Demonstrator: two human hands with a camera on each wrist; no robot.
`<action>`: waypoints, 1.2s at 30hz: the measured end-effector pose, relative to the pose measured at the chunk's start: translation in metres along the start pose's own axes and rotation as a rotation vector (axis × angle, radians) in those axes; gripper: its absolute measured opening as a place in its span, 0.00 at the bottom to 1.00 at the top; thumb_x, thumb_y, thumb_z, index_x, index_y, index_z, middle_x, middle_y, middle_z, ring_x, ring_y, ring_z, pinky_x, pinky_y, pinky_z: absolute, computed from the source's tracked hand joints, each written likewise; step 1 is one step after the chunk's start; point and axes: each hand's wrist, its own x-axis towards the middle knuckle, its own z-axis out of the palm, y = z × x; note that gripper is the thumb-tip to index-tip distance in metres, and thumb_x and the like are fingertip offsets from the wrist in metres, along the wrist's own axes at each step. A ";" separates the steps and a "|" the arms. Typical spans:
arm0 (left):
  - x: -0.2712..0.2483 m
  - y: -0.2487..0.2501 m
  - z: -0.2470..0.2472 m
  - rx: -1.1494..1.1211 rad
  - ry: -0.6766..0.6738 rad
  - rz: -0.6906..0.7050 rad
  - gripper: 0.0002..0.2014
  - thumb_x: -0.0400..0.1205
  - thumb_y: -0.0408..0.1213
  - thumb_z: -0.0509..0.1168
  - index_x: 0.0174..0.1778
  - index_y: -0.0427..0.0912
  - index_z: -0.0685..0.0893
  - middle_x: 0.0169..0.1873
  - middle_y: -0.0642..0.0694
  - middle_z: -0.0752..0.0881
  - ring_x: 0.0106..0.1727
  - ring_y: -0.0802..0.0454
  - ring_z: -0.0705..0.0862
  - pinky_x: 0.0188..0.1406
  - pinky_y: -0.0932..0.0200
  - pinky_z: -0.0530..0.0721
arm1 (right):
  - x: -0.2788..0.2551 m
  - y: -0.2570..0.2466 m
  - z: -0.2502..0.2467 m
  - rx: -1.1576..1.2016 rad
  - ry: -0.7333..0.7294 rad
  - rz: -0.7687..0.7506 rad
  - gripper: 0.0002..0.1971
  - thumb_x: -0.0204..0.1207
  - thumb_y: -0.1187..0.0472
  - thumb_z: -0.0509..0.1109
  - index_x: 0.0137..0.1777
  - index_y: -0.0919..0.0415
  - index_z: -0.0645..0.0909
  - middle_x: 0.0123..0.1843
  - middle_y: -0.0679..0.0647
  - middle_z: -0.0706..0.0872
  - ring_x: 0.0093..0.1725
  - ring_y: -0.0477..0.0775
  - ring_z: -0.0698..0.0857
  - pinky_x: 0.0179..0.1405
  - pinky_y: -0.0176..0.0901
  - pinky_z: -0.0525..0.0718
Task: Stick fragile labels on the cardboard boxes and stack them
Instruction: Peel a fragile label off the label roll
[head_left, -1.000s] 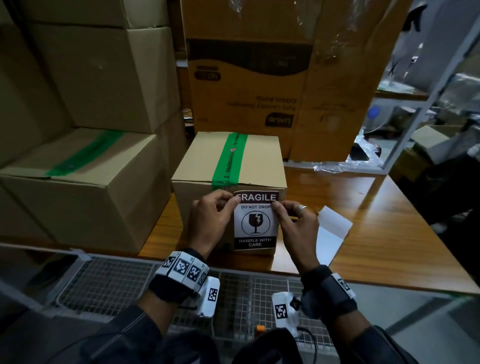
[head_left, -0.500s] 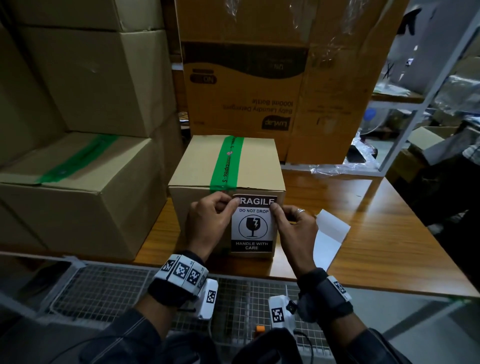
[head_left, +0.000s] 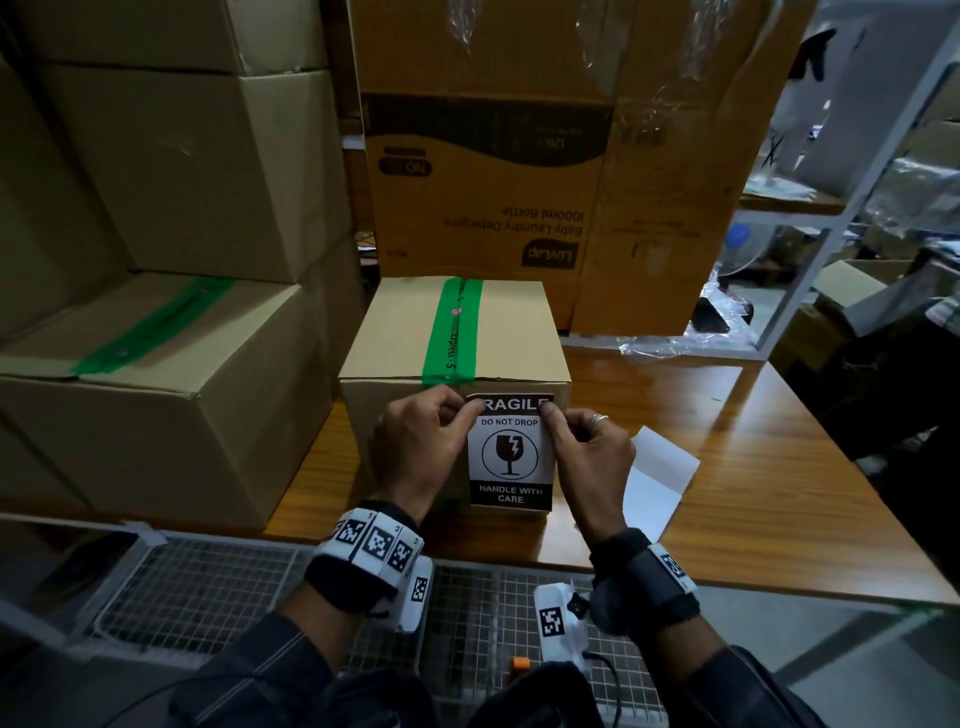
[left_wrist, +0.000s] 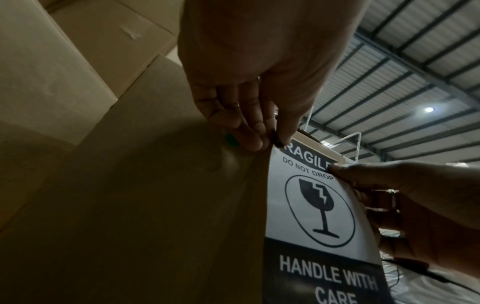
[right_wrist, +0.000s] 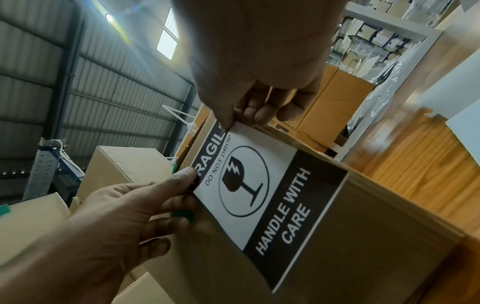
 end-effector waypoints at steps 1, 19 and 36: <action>0.001 0.001 -0.001 0.034 0.015 0.022 0.12 0.79 0.50 0.76 0.45 0.46 0.87 0.43 0.49 0.91 0.50 0.51 0.90 0.33 0.61 0.86 | 0.000 0.001 0.000 -0.002 0.001 -0.002 0.11 0.81 0.54 0.77 0.47 0.63 0.91 0.43 0.50 0.93 0.41 0.38 0.90 0.31 0.30 0.86; 0.048 0.015 0.006 0.182 -0.194 0.489 0.22 0.76 0.49 0.79 0.63 0.46 0.86 0.60 0.48 0.90 0.65 0.48 0.86 0.65 0.49 0.78 | -0.002 -0.001 -0.001 0.022 0.029 -0.001 0.10 0.82 0.57 0.77 0.47 0.65 0.90 0.41 0.50 0.92 0.39 0.36 0.90 0.30 0.28 0.84; 0.051 0.007 0.017 0.121 -0.199 0.474 0.20 0.77 0.56 0.76 0.61 0.52 0.85 0.58 0.53 0.89 0.64 0.51 0.84 0.63 0.52 0.75 | -0.030 0.018 -0.001 -0.053 -0.005 0.031 0.08 0.79 0.52 0.79 0.46 0.56 0.88 0.42 0.46 0.90 0.43 0.41 0.88 0.36 0.27 0.84</action>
